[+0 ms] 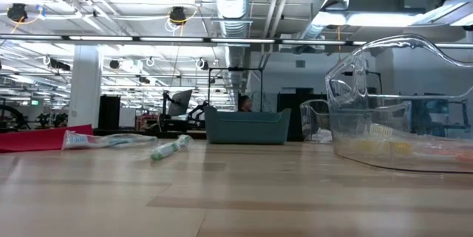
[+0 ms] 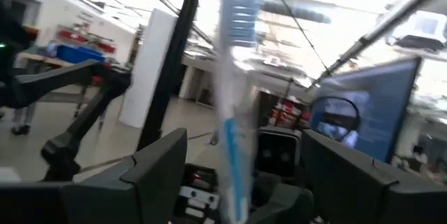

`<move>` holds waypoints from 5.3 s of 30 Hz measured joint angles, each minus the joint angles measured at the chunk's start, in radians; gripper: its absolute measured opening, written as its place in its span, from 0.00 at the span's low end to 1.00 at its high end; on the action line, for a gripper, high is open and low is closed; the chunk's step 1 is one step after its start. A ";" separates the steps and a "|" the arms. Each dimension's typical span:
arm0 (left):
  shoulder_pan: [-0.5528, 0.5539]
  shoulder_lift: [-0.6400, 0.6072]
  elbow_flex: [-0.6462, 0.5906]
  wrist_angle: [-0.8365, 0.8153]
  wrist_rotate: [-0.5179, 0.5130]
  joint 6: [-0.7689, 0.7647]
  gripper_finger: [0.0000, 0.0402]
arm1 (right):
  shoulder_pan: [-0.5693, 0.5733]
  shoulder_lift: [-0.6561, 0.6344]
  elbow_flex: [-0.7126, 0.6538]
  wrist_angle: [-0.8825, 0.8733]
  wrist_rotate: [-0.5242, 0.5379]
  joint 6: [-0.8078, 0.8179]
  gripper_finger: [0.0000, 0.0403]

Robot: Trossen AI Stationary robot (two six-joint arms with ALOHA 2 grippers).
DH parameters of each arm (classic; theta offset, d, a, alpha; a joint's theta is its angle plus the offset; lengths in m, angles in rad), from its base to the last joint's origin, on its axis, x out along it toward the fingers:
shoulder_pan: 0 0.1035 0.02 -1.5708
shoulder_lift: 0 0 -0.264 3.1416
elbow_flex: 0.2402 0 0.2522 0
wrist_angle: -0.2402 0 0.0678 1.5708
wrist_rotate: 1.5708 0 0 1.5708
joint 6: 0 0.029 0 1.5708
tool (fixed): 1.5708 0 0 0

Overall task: Pick & Place Toothbrushes
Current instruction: Put the blue toothbrush into the blue bin

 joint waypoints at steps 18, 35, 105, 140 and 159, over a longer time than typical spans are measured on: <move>0.105 0.003 0.000 0.005 0.002 -0.004 0.04 | -0.033 0.000 0.000 -0.015 0.037 0.072 0.68; 0.106 0.003 0.000 0.008 0.002 -0.005 0.04 | -0.033 0.000 -0.001 -0.023 0.123 0.072 0.48; -0.245 -0.185 -0.123 -0.745 -0.602 -0.077 0.45 | -0.524 0.476 0.525 -1.547 0.483 -0.011 0.02; -0.244 -0.185 -0.122 -0.748 -0.601 -0.080 0.44 | -0.537 0.472 0.570 -1.533 0.437 -0.018 0.52; -0.244 -0.185 -0.122 -0.749 -0.547 -0.159 0.41 | -0.359 0.470 0.924 -1.929 0.417 0.106 0.58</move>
